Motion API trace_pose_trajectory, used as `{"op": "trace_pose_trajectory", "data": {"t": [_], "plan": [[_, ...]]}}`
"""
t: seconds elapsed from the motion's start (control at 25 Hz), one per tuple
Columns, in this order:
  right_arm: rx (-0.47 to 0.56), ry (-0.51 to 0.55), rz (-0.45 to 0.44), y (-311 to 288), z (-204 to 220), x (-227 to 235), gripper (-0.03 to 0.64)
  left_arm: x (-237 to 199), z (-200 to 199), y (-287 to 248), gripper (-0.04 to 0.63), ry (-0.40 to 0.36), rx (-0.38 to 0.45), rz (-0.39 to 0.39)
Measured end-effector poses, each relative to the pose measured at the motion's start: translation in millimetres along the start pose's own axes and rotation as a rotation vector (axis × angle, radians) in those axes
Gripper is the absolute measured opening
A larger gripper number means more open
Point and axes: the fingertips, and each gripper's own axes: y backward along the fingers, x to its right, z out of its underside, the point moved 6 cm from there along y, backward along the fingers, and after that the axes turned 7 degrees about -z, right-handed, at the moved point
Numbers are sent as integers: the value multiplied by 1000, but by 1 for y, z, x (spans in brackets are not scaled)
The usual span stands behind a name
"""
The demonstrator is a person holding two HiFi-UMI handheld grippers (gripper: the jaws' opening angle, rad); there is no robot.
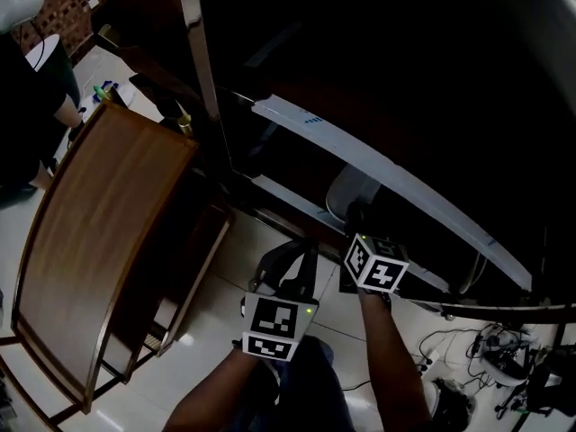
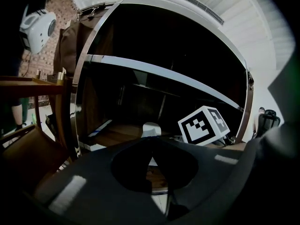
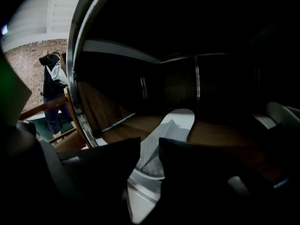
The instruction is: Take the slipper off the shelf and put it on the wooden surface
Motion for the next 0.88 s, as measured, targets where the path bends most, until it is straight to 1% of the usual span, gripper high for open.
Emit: {"op": "trace_pose_trajectory", "data": {"t": [0.12,0.2,0.32,0.48,0.64,0.76,0.88], "plan": [[-21,37,31,-19,-1,14,95,-11,10,-3,6,21,-5,-21],[-20,39,53,-30,-4,21,95,-16,12,-6,5,30,-2,-25],[-28,50,75,-45,-8,27,95,-18,12,-12,5,25,3,-18],[-89,52,112,-61,-3,35,95,-20,12,-20,6,11,7,-17],[-115,40,124,-66,-1,39,55,-26,19,-23,6,-3,-16,-22],[-115,18,119,-63,-2,40,12,-33,23,-18,5,14,-28,-39],[-105,-2,97,-59,-7,37,6,-37,22,-14,6,18,-33,-49]]}}
